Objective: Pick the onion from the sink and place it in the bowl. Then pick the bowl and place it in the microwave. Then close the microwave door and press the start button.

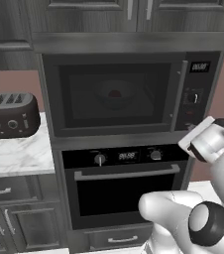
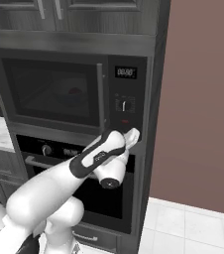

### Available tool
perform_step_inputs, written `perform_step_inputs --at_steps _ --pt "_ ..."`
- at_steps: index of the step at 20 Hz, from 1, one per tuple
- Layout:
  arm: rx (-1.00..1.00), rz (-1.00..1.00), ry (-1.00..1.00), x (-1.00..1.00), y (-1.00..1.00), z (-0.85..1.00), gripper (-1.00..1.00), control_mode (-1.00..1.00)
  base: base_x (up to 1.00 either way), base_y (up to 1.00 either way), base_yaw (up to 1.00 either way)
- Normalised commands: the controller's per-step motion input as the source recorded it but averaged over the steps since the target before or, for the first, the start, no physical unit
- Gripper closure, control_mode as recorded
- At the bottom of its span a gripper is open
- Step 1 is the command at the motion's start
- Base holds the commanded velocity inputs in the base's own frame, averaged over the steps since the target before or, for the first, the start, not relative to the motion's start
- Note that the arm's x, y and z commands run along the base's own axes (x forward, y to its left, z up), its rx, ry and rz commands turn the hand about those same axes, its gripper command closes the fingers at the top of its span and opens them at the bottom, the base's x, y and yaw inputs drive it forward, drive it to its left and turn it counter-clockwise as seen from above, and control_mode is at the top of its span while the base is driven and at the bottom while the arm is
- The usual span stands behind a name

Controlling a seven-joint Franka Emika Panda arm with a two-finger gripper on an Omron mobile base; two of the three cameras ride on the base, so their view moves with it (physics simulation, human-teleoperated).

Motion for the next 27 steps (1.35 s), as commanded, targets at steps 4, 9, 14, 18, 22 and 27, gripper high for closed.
perform_step_inputs --at_steps 4,9,14,18,22,27 --pt "0.05 -0.03 0.05 0.19 -0.06 0.0 1.0 -1.0 0.0 0.0 0.0" --pt "0.05 -0.02 0.04 0.17 -0.09 0.0 1.0 -1.0 0.0 0.0 0.0" --pt "0.05 -0.01 0.08 0.32 -0.13 0.0 1.0 -1.0 0.0 0.0 0.0" --pt "0.04 0.0 0.1 0.33 -0.13 0.0 1.0 -1.0 0.0 0.0 0.0" --pt "0.04 0.0 0.05 0.15 -0.13 -0.02 1.0 -1.0 0.0 0.0 0.0" --pt "0.04 0.0 0.0 0.0 -0.06 -0.03 1.0 -1.0 0.0 0.0 0.0"
